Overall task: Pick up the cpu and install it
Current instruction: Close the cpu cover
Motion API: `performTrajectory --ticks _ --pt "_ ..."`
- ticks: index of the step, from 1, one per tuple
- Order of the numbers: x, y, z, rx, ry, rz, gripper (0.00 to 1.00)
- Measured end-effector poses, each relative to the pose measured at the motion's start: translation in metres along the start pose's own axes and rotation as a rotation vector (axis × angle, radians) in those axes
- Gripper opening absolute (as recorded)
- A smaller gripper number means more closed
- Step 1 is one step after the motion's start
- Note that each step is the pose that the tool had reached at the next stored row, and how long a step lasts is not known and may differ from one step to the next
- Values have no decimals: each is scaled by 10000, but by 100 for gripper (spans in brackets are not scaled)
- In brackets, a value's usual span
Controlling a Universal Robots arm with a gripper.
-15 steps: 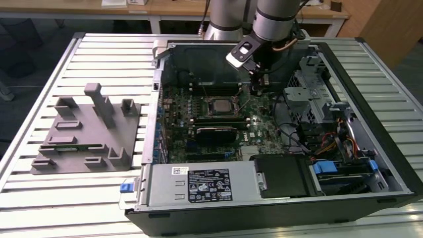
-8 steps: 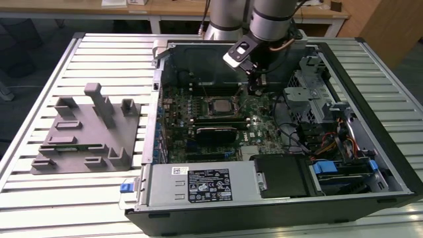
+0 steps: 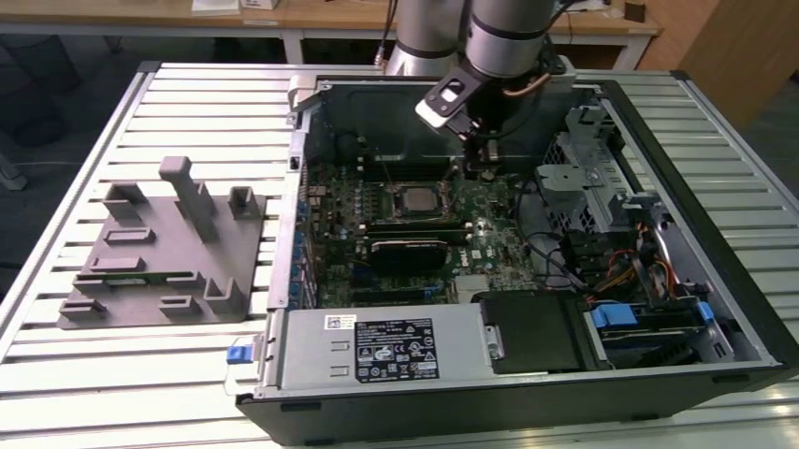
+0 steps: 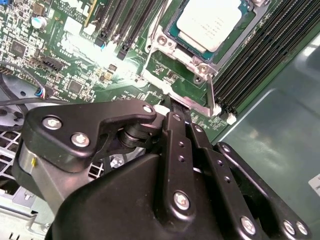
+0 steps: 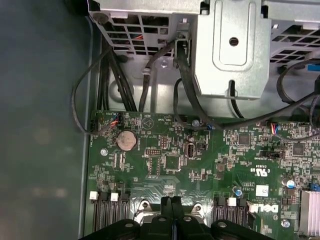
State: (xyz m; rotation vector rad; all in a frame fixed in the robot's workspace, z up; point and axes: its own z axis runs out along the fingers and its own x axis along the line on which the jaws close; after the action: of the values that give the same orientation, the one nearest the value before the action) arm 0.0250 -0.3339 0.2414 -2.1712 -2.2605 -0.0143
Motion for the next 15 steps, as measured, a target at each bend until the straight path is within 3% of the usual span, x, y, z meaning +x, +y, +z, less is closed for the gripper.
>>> performTrajectory --ticks 15 --pt "4 -88 12 0 0 1 11"
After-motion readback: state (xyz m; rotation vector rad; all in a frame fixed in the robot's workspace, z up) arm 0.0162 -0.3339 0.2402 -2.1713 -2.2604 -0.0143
